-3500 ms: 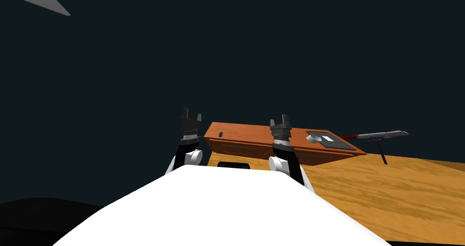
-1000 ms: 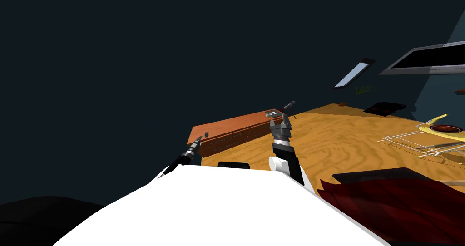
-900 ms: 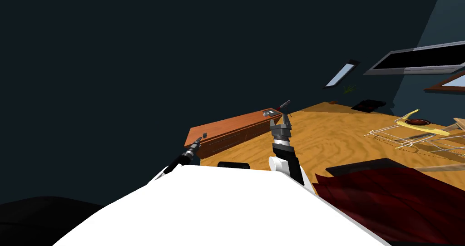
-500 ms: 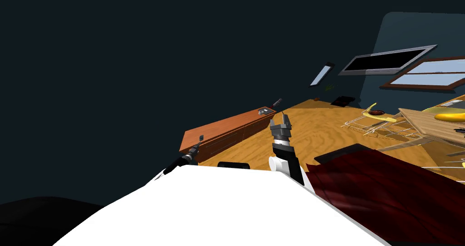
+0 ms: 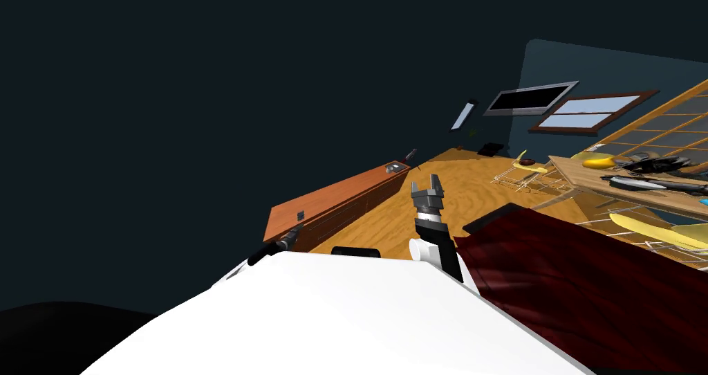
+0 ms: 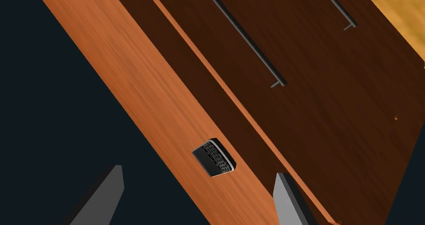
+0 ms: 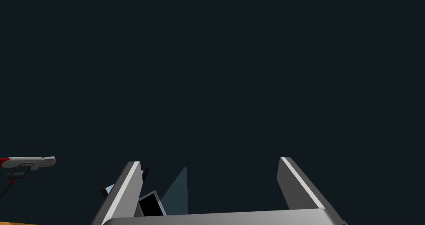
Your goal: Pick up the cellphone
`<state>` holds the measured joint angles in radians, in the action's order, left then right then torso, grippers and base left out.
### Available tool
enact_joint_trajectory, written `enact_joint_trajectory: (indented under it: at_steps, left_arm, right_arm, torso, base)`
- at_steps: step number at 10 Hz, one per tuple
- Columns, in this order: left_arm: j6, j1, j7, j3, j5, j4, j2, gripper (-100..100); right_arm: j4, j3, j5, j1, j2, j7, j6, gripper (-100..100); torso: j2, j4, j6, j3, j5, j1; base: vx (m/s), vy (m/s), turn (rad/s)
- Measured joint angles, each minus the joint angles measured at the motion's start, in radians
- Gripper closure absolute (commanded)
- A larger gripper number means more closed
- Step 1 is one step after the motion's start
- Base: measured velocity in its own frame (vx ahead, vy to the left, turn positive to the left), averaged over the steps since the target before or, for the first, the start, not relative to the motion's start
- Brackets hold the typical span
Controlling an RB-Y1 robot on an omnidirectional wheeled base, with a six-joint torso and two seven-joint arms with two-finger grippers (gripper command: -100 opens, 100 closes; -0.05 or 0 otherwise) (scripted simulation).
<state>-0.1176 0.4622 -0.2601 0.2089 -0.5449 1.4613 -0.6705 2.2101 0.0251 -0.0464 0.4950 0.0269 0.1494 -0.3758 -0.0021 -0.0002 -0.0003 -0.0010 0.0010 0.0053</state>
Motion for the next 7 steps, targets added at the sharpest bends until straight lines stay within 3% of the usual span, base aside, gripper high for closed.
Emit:
enact_joint_trajectory:
  at_steps: [1,3,4,7]
  left_arm:
    - [-0.016,-0.012,-0.01,0.024,-0.022,-0.043,-0.02,-100]
    - [-0.067,-0.021,-0.023,0.036,-0.038,-0.068,-0.036,-100]
    - [-0.11,-0.033,-0.029,0.045,-0.053,-0.08,-0.054,-100]
    - [-0.15,-0.092,-0.043,0.12,-0.121,-0.194,-0.109,-100]
  right_arm:
    - [0.0,0.0,0.0,0.0,0.0,0.0,0.0,0]
    - [0.0,0.0,0.0,0.0,0.0,0.0,0.0,0]
    - [0.0,0.0,0.0,0.0,0.0,0.0,0.0,0]
    - [0.0,0.0,0.0,0.0,0.0,0.0,0.0,0]
  torso:
    - [-0.001,0.0,0.0,0.0,0.0,0.001]
    - [-0.001,0.0,0.0,-0.001,0.0,0.002]
    - [-0.002,0.0,0.001,-0.001,0.001,0.002]
    - [-0.002,0.0,0.0,-0.001,0.0,0.002]
  base:
    - [0.024,0.06,-0.159]
    - [0.034,0.079,-0.374]
    - [0.033,0.069,-0.111]
    - [0.026,0.069,-0.217]
